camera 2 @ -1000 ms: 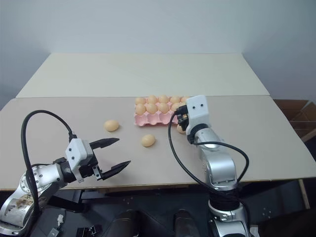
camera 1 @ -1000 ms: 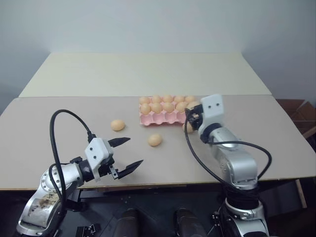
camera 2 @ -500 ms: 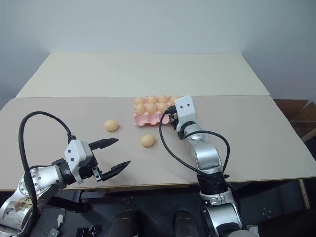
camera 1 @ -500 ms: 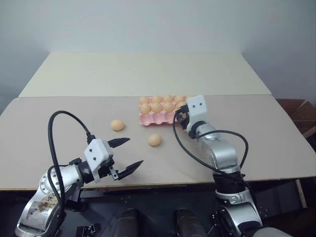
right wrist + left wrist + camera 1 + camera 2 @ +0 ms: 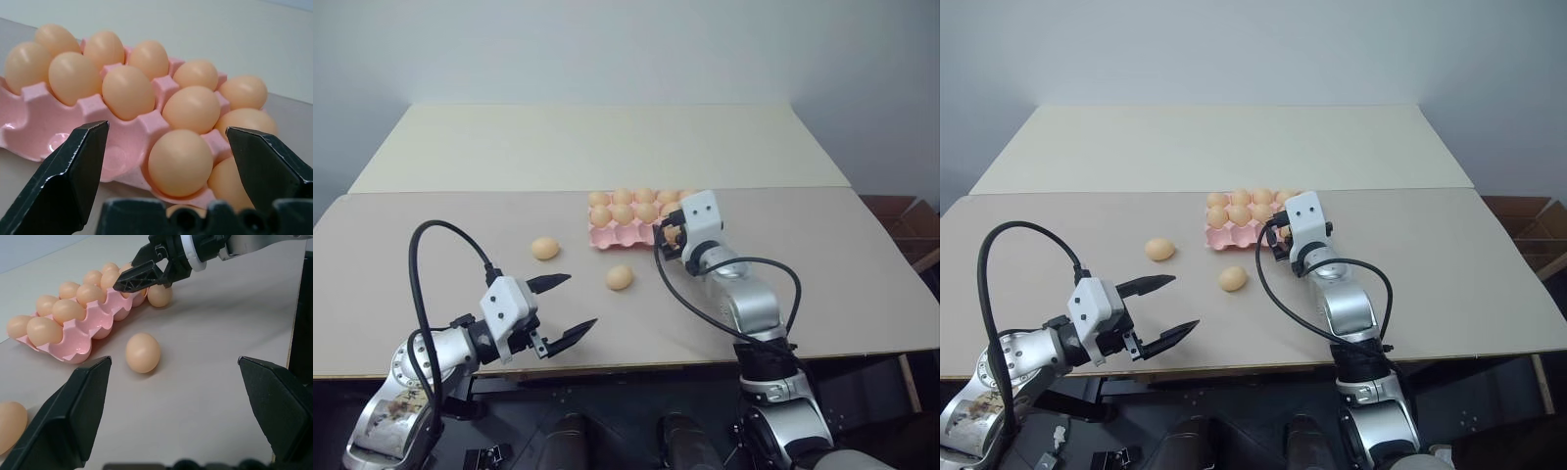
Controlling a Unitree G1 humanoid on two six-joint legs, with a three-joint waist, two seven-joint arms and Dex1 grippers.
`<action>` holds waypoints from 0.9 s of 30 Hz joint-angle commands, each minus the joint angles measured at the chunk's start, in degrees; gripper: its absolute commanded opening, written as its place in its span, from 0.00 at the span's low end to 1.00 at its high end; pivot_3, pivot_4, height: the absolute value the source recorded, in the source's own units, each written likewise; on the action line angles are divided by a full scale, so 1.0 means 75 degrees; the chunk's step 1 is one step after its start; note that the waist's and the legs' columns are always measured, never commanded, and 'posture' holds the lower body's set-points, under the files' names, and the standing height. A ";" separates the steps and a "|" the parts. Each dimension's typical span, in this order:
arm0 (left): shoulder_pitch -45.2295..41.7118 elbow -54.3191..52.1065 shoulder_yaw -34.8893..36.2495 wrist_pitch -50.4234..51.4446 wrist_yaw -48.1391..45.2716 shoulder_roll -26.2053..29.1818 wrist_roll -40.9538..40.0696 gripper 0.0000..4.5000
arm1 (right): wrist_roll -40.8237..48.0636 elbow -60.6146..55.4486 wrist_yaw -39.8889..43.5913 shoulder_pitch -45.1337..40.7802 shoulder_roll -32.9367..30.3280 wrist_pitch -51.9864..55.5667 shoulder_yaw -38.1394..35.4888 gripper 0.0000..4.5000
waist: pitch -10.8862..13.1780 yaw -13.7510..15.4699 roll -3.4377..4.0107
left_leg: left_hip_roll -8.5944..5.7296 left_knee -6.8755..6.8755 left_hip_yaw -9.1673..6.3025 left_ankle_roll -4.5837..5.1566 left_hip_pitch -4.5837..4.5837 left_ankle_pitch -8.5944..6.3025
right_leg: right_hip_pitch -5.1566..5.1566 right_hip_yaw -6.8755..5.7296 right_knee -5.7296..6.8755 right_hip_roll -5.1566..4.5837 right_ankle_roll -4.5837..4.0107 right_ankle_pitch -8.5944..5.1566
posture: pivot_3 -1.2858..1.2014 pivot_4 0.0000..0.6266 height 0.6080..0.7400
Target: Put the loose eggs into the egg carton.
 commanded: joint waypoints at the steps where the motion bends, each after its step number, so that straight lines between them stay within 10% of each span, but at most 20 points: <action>1: 0.0013 -0.0201 0.0055 -0.0161 0.0064 -0.0066 0.0058 1.00 | 0.0352 -0.1597 0.0295 0.0493 -0.0168 -0.0102 -0.0260 1.00 | 0.0000 0.0009 0.0000 | -0.0001 -0.0005 0.0000 0.0000 0.0000 0.0000 | 0.0000 0.0000 -0.0003 0.0000 0.0000 0.0000 | 0.52 0.24 1.00; 18: -0.0415 0.0128 -0.0350 -0.0431 0.0240 -0.0683 0.0367 1.00 | 0.0998 -0.3974 0.1298 0.5867 -0.0659 -0.3439 -0.0526 1.00 | 0.0000 0.0072 -0.0003 | -0.0002 -0.0021 0.0006 -0.0001 0.0018 0.0000 | 0.0009 0.0004 -0.0014 -0.0003 -0.0003 -0.0008 | 0.52 0.24 1.00; 27: -0.0619 0.0107 -0.0686 -0.0076 -0.0070 -0.0281 0.0479 1.00 | 0.1310 -0.4365 0.1145 0.6111 -0.0810 -0.2174 -0.0404 1.00 | 0.0000 0.0077 -0.0003 | 0.0004 -0.0021 0.0008 -0.0001 0.0029 0.0000 | 0.0009 0.0004 -0.0008 -0.0002 -0.0023 -0.0040 | 0.52 0.24 1.00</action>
